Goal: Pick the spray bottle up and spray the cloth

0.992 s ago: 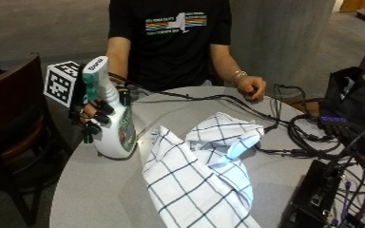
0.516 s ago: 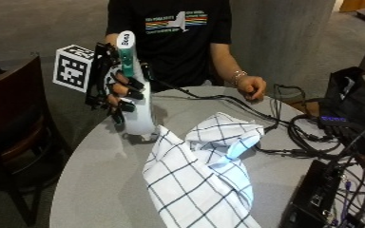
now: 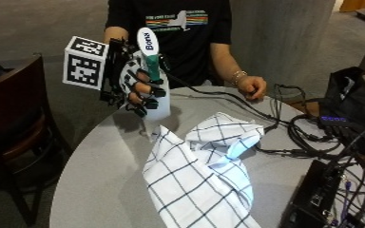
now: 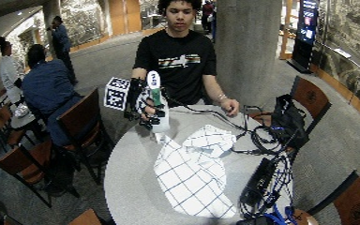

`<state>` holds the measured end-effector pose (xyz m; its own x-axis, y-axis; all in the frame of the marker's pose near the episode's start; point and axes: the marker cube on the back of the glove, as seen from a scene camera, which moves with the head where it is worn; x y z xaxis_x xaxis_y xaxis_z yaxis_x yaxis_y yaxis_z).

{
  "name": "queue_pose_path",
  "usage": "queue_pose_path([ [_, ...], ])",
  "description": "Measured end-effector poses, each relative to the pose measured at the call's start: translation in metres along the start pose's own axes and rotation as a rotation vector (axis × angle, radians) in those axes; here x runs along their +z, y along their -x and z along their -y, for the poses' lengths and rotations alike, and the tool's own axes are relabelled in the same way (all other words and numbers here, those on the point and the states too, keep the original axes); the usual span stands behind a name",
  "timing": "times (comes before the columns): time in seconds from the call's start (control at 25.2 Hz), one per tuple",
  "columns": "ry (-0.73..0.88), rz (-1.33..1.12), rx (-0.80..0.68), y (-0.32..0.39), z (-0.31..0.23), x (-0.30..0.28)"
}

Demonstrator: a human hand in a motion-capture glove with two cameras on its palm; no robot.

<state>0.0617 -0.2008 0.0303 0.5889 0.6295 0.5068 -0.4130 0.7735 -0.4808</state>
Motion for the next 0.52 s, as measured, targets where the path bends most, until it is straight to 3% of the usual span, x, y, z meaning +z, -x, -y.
queue_pose_path([
  [0.52,0.105,0.095,0.206,-0.002,0.016,0.018],
])
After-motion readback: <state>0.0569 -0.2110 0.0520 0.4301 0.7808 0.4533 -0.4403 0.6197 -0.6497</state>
